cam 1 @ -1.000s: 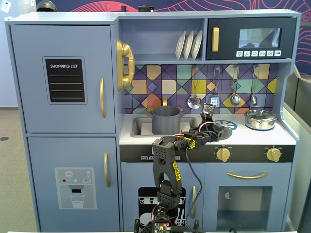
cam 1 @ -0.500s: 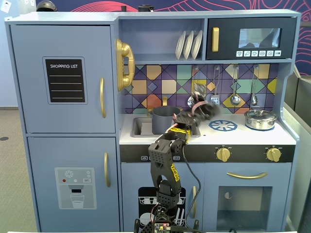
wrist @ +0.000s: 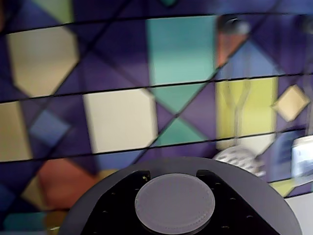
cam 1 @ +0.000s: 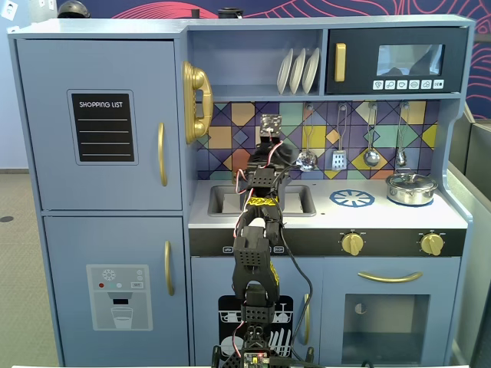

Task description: Pick up the lid from the counter and put it on the gray recipient

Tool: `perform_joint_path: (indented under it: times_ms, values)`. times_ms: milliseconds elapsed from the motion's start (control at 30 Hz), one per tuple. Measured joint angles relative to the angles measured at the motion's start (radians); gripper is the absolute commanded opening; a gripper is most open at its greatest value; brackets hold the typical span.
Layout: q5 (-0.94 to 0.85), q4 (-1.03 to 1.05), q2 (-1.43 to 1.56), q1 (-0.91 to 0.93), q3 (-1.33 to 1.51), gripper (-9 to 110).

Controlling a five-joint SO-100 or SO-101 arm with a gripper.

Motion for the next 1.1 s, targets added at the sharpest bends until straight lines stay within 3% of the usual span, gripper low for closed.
perform_joint_path:
  times_ms: [900, 933, 1100]
  values:
    - [0.008, -0.051, 0.012, -0.091, 0.183, 0]
    - [0.008, -0.054, 0.012, -0.091, 0.183, 2]
    - [0.011, -0.058, 0.012, -0.077, 0.184, 36]
